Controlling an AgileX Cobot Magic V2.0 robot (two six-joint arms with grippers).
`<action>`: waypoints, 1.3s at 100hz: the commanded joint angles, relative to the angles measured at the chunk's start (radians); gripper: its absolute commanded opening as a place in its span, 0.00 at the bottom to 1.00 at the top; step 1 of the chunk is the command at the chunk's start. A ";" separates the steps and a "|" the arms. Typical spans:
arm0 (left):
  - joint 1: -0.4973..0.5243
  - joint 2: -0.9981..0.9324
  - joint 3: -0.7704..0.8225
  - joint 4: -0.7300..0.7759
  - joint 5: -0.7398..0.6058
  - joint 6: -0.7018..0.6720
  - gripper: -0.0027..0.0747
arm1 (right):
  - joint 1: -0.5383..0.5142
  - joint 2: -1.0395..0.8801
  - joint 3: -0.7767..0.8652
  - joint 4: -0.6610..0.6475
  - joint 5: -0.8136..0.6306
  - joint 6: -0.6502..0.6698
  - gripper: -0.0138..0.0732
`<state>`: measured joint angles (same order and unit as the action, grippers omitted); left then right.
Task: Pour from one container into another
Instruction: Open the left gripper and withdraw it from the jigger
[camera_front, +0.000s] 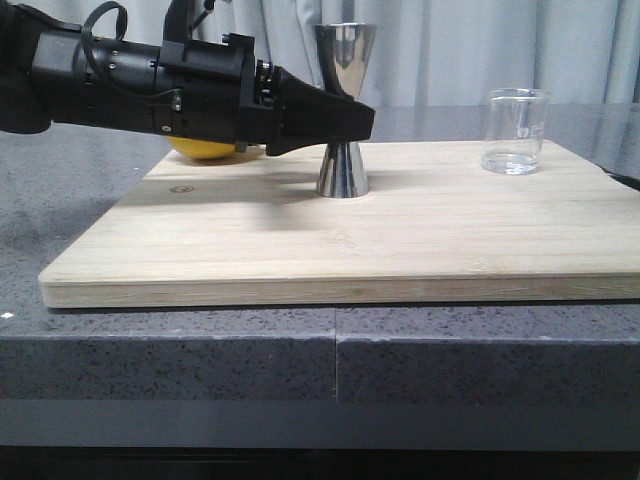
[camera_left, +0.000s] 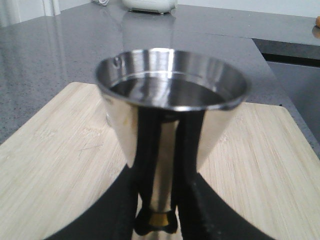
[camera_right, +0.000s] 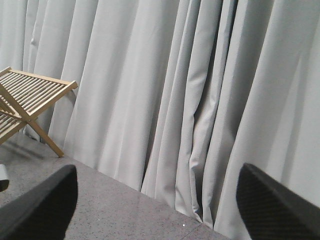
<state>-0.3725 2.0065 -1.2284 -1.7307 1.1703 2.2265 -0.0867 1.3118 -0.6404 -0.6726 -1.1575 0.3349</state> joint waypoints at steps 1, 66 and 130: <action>-0.008 -0.047 -0.022 -0.026 0.108 -0.006 0.33 | -0.008 -0.032 -0.022 0.040 -0.081 -0.003 0.83; -0.006 -0.053 -0.024 -0.038 0.108 -0.006 0.70 | -0.008 -0.032 -0.022 0.048 -0.081 -0.003 0.83; 0.054 -0.140 -0.024 0.066 0.108 -0.092 0.70 | -0.008 -0.032 -0.022 0.056 -0.081 -0.003 0.83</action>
<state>-0.3346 1.9437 -1.2284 -1.6407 1.1637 2.1627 -0.0867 1.3118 -0.6404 -0.6573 -1.1575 0.3329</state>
